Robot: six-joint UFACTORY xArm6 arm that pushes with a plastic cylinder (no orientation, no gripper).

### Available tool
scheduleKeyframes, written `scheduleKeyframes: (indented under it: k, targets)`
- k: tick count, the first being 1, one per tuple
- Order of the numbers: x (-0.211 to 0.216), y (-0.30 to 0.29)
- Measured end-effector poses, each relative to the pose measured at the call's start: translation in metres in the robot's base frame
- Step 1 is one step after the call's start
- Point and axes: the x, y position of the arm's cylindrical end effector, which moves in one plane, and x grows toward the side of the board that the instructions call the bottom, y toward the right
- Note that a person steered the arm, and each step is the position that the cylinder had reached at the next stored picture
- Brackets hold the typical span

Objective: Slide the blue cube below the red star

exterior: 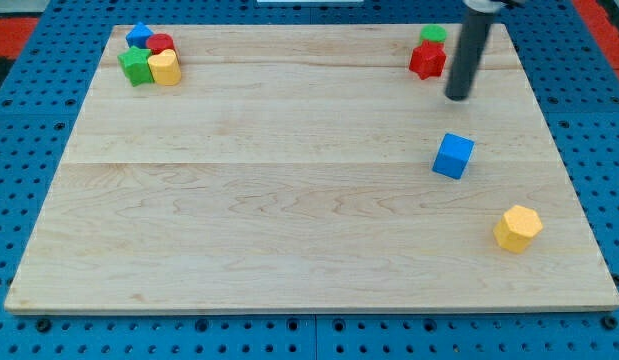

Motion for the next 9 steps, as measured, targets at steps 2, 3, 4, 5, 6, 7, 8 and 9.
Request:
scheduleKeyframes:
  k: [2,3,4,5,6,7,8,9]
  targets:
    - [0.086,0.018]
    - [0.117,0.018]
    - [0.119,-0.011]
    - [0.118,-0.036]
    - [0.118,-0.029]
    - [0.116,-0.038]
    - [0.114,-0.063]
    - [0.102,-0.060]
